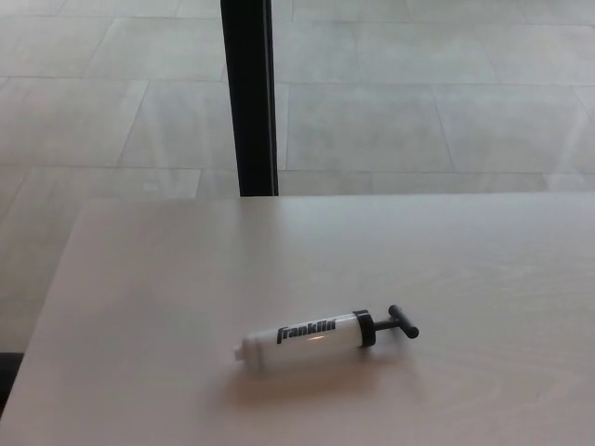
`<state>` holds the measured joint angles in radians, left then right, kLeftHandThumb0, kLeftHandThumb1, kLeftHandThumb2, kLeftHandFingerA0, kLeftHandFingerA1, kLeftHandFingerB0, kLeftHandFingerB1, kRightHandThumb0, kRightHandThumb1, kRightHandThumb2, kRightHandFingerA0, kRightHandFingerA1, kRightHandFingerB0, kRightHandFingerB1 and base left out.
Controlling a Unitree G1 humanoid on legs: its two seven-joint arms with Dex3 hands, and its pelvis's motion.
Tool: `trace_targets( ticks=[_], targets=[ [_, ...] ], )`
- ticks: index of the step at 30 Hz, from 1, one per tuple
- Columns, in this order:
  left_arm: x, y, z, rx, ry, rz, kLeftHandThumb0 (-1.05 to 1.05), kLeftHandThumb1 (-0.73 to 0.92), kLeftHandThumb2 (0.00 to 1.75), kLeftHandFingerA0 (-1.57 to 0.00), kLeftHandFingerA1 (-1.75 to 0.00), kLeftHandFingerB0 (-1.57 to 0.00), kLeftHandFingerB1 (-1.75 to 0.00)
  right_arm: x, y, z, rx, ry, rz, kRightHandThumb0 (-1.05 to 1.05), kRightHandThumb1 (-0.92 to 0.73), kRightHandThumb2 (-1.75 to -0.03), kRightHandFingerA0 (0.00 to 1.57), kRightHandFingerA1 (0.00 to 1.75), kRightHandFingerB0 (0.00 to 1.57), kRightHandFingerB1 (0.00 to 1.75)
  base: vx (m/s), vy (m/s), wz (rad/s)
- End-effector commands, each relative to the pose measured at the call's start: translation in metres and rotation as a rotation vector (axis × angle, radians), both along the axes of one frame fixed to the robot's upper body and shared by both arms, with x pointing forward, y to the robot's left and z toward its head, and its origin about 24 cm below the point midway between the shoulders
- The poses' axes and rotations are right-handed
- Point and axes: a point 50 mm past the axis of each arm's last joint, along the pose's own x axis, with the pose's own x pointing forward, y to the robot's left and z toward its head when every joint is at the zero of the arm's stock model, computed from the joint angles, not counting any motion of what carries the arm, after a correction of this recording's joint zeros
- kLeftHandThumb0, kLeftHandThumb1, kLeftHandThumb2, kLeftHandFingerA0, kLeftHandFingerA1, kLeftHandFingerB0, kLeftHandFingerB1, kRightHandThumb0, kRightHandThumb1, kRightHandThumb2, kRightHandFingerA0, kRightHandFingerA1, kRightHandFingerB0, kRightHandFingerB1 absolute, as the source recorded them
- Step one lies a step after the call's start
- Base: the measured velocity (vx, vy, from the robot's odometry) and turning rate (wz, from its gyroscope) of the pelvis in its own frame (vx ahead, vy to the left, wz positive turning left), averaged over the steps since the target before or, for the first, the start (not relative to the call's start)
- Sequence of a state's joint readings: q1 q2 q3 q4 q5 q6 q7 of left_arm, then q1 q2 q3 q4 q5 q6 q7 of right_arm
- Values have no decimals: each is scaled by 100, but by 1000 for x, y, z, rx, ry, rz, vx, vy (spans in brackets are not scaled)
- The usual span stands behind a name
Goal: The robot uses its left hand to lift the air pump kept on the middle of the desk and use the right hand to compress the handle
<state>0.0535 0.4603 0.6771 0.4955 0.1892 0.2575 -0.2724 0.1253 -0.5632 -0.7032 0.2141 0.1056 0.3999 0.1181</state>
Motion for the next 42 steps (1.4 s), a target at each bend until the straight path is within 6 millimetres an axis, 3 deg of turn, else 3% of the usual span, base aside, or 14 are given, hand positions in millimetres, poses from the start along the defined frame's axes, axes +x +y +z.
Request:
trace_targets(
  ticks=[1, 7, 9, 13, 15, 17, 18, 19, 26, 27, 29, 38, 39, 42],
  targets=[
    [-218, 43, -26, -312, -752, 994, -58, 73, 62, -41, -60, -32, -39, -127, -74, 15, -91, -366, -544, -82, -91, -77, 28, 52, 12, 38, 0, 0, 0],
    [-231, 23, -54, -376, -581, 1058, -55, 74, 62, -40, -52, -33, -40, -143, -67, -22, -25, -306, -610, -86, -92, -75, 38, 57, 11, 31, 0, 0, 0],
    [-241, 8, -68, -374, -403, 1035, -56, 73, 61, -40, -52, -33, -40, -149, -61, -39, 7, -285, -623, -90, -79, -116, 36, 62, 5, 33, 0, 0, 0],
    [-249, -7, -82, -403, -211, 993, -59, 60, 93, -46, -67, -31, -53, -149, -59, -51, 56, -270, -620, -88, -92, -68, 43, 55, 22, 38, 0, 0, 0],
    [-254, -10, -83, -393, -69, 926, -59, 60, 94, -51, -65, -37, -55, -145, -56, -58, 82, -255, -586, -84, -73, -108, 34, 59, 13, 45, 0, 0, 0],
    [-254, -9, -80, -395, -86, 897, -60, 61, 95, -50, -64, -38, -55, -143, -54, -62, 101, -257, -578, -83, -91, -68, 42, 51, 18, 31, 0, 0, 0],
    [-254, -8, -80, -394, -94, 904, -59, 60, 94, -48, -62, -36, -54, -142, -53, -66, 108, -246, -578, -81, -72, -109, 41, 62, 11, 45, 0, 0, 0],
    [-251, -6, -79, -389, -104, 907, -58, 75, 62, -59, -55, -45, -43, -143, -51, -69, 110, -239, -579, -78, -91, -67, 48, 56, 20, 33, 0, 0, 0],
    [-238, -1, -82, -389, -85, 907, -61, 72, 62, -64, -46, -45, -38, -142, -32, -99, 191, -156, -535, -80, -89, -67, 60, 55, 27, 32, 0, 0, 0],
    [-237, -2, -83, -385, -59, 897, -65, 58, 90, -57, -58, -40, -51, -139, -29, -102, 196, -124, -496, -82, -74, -110, 54, 64, 20, 46, 0, 0, 0],
    [-235, 0, -82, -386, -75, 891, -62, 71, 61, -65, -48, -48, -40, -138, -27, -104, 173, -91, -446, -79, -91, -67, 61, 54, 29, 32, 0, 0, 0],
    [-235, -1, -83, -418, -80, 881, -60, 58, 91, -58, -64, -40, -53, -123, -24, -104, 125, -6, -334, -76, -90, -67, 56, 57, 28, 34, 0, 0, 0],
    [-233, 0, -82, -415, -72, 879, -60, 58, 91, -59, -64, -41, -53, -122, -24, -106, 133, 9, -328, -78, -73, -108, 45, 63, 17, 46, 0, 0, 0],
    [-231, 1, -82, -404, -63, 859, -60, 71, 62, -62, -51, -47, -41, -122, -23, -109, 123, 70, -310, -83, -92, -71, 33, 53, 18, 32, 0, 0, 0]
  ],
)
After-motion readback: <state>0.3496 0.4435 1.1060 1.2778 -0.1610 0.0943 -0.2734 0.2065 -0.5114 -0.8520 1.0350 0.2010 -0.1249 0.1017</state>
